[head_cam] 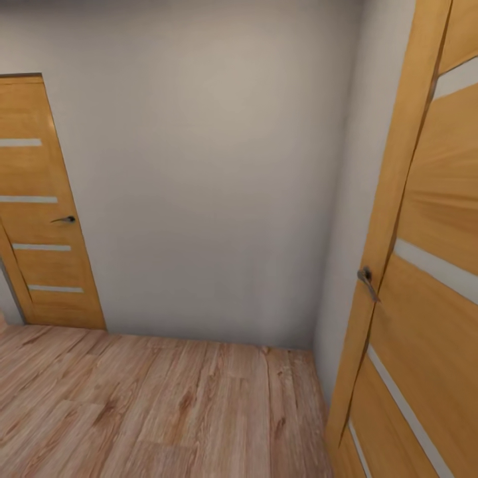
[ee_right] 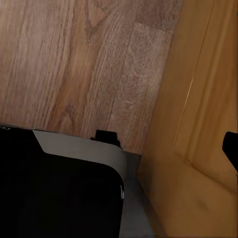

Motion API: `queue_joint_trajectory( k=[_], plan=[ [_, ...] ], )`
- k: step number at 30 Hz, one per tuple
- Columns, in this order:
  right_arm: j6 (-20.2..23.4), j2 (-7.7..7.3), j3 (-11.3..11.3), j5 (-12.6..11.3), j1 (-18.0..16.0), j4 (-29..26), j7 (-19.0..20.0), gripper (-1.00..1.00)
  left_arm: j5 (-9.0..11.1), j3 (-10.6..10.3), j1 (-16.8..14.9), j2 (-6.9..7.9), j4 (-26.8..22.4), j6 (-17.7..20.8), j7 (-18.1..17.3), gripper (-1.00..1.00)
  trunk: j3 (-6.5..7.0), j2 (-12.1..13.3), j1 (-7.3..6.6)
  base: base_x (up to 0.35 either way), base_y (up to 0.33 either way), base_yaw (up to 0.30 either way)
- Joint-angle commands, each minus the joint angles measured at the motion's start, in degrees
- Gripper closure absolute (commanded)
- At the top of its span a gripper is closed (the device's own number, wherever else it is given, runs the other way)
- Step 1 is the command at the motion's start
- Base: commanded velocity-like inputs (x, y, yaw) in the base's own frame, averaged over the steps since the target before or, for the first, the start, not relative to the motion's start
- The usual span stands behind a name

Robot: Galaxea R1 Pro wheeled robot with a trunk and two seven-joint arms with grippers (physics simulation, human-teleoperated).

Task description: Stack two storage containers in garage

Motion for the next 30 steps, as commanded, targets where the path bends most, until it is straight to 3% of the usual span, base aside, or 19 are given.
queue_joint_trajectory(
  k=[1,30],
  plan=[
    [-0.3,0.03,0.5,-0.6,-0.1,0.2,0.0,-1.0,0.0,0.4,0.0,-0.01,0.0,-0.2,0.0,-1.0,-0.07,0.0,0.04,0.321,0.0,0.0],
    [-0.3,0.08,0.7,-0.6,-0.1,0.2,-0.3,-1.0,0.0,0.4,0.0,-0.01,0.0,-0.1,0.1,-1.0,-0.07,0.0,0.04,0.321,0.0,0.0]
  ],
)
